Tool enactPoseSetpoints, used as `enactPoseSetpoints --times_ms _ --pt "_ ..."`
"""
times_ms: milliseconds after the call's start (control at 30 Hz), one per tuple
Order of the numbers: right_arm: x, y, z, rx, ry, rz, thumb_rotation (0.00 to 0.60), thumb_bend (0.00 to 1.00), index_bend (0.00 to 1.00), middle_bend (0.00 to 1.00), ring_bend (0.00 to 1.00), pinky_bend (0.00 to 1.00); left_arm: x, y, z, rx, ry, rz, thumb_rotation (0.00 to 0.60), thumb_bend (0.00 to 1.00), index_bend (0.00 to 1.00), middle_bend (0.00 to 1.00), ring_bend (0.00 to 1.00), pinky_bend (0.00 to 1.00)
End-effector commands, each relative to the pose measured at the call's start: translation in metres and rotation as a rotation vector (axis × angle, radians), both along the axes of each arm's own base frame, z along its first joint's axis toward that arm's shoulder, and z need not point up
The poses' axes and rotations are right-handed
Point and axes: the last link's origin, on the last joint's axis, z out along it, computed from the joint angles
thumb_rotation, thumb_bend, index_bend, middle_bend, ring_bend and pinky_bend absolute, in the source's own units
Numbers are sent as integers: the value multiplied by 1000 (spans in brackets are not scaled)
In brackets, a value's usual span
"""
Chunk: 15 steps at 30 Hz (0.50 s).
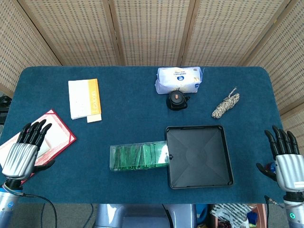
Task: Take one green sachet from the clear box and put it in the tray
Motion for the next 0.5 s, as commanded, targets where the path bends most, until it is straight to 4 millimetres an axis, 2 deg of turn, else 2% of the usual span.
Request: enactPoseSetpoints --times_ms 33,267,400,500 --pt "0 1 -1 9 -2 2 600 0 0 0 0 0 0 -1 2 4 -5 3 600 60 0 0 0 0" --pt "7 -2 -7 63 12 60 600 0 0 0 0 0 -1 -2 5 11 -11 6 600 60 0 0 0 0" --pt "27 -21 -22 233 29 199 600 0 6 0 0 0 -1 1 5 13 -11 7 600 59 0 0 0 0" --pt "54 -37 -31 385 -41 280 600 0 42 0 0 0 -2 3 5 15 -11 13 600 59 0 0 0 0"
